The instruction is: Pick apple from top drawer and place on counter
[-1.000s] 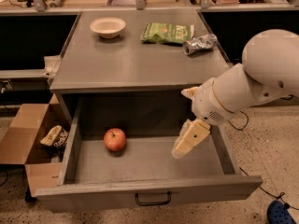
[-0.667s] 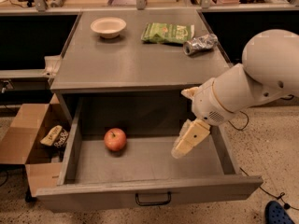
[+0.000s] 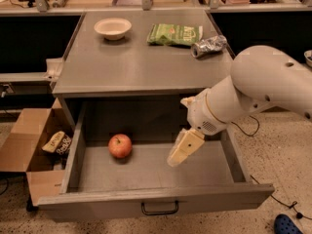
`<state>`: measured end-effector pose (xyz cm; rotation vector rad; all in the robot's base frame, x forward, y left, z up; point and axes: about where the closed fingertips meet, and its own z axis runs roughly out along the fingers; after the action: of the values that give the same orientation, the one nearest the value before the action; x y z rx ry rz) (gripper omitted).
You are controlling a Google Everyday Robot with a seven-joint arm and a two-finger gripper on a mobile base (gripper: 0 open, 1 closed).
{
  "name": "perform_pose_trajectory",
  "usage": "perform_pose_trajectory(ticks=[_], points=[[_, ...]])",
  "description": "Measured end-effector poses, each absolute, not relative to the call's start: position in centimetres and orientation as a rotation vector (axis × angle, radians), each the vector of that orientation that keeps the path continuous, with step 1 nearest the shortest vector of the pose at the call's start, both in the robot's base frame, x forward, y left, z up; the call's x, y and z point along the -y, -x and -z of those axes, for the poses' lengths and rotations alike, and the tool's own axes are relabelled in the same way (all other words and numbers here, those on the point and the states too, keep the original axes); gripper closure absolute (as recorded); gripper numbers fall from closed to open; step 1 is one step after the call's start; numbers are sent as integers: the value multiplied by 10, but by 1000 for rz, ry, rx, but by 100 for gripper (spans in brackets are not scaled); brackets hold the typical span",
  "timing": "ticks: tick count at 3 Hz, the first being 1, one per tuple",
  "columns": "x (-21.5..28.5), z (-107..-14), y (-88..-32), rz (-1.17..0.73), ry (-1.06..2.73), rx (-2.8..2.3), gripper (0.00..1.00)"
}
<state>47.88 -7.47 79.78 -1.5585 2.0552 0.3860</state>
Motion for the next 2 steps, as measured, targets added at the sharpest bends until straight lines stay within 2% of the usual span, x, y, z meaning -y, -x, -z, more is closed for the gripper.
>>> perform_pose_trajectory(ticks=[2], points=[[40, -748, -500, -460, 1511, -2022, 0]])
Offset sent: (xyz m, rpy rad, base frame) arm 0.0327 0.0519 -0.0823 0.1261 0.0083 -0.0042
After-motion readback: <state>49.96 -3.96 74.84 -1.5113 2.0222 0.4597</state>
